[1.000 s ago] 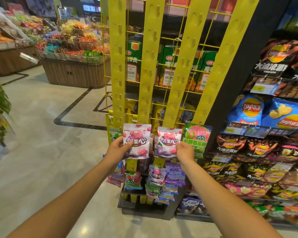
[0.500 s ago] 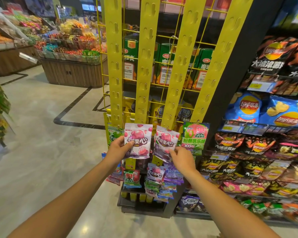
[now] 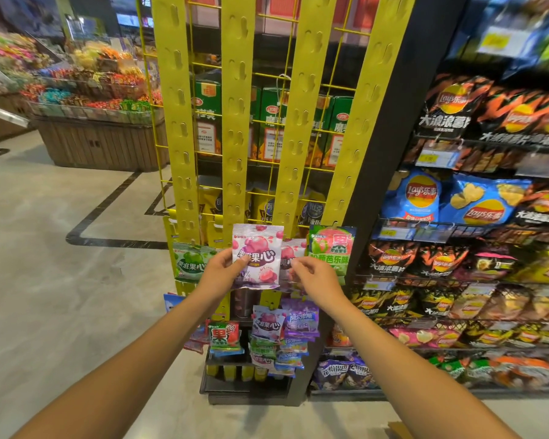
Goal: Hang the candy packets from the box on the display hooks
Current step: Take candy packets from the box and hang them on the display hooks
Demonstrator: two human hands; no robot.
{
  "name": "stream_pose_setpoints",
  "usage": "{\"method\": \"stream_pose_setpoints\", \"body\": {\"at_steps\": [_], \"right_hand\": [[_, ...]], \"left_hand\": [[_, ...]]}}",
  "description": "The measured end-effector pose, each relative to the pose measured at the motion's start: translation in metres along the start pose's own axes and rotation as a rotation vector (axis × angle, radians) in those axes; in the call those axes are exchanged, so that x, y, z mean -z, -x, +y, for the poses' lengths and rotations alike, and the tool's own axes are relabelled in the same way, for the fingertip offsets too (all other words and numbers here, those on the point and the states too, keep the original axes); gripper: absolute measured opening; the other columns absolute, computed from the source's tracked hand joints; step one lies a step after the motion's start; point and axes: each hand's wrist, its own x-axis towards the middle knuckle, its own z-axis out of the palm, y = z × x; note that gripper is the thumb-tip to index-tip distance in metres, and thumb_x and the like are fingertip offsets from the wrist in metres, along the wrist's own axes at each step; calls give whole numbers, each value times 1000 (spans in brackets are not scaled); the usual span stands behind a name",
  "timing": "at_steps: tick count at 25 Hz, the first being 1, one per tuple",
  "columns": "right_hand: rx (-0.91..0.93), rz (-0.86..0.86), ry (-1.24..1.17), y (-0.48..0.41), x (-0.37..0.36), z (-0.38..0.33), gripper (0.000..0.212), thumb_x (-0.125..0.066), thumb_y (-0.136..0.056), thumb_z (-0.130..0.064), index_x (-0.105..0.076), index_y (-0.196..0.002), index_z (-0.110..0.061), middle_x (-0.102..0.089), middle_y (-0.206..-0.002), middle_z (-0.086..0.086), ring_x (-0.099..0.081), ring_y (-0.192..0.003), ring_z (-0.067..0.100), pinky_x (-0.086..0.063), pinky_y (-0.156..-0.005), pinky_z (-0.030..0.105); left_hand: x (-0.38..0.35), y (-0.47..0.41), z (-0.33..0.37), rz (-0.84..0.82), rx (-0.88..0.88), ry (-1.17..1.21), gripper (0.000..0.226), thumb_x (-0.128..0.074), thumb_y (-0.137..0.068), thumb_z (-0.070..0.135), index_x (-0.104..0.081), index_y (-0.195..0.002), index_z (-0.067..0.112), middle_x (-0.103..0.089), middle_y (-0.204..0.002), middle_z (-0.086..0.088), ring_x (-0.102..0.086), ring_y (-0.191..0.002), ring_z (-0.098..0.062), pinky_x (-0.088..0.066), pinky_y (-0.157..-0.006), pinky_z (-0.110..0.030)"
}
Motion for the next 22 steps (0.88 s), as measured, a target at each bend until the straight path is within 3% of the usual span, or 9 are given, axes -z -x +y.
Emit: {"method": "stream_pose_setpoints", "body": {"at_steps": [3,7,9,12,16,19,22], "right_hand": [[-40,-28,-155,-1,0,-9,16,-65,-100,-36,-68,-115,-29,-72,-108,-9,-70,-104,14,-60,-92,37],[-52,68,-255,-7,11,-22,16,-67,-99,-18,-66,-115,-19,-72,-101,-5,-74,-83,17,-61,-73,27],[-83,117,-363,-13,14,-22,19,-66,-100,-12,-68,-118,-12,-74,-105,6,-76,-79,23,-63,-68,28],[-109,170,-424,-16,14,-19,19,-66,-99,-9,-67,-118,-10,-73,-106,12,-75,-77,15,-61,-65,23],[-150,177,-387,-14,7,-14,21,-65,-100,-10,-66,-121,-7,-70,-108,7,-73,-79,16,-63,-70,27],[-146,169,-321,-13,4,-7,15,-65,-100,-10,-67,-115,-8,-50,-135,-9,-75,-91,21,-63,-69,26],[-143,153,-297,-10,3,-3,14,-63,-101,-9,-65,-115,-11,-44,-125,-17,-74,-91,21,-61,-66,22]], "left_hand": [[-17,-6,15,-2,38,64,22,-66,-100,39,-68,-111,20,-75,-104,-14,-71,-94,-38,-57,-86,-56],[-34,-18,35,8,101,179,11,-59,-105,20,-61,-114,14,-72,-118,-12,-74,-104,-36,-58,-95,-58],[-40,-21,44,-9,97,228,8,-56,-106,15,-60,-112,11,-74,-115,-14,-75,-98,-28,-60,-91,-51],[-45,-28,49,-4,83,208,14,-58,-106,16,-62,-118,10,-75,-113,-9,-75,-99,-23,-63,-84,-44],[-45,-37,40,34,107,142,13,-63,-103,18,-68,-114,15,-72,-117,-12,-72,-105,-29,-64,-85,-47],[-43,-37,30,24,113,98,11,-64,-103,20,-70,-112,17,-69,-117,-17,-70,-100,-28,-64,-86,-51],[-39,-37,20,19,92,23,13,-65,-103,23,-72,-113,21,-71,-116,-16,-70,-105,-36,-59,-93,-59]]}}
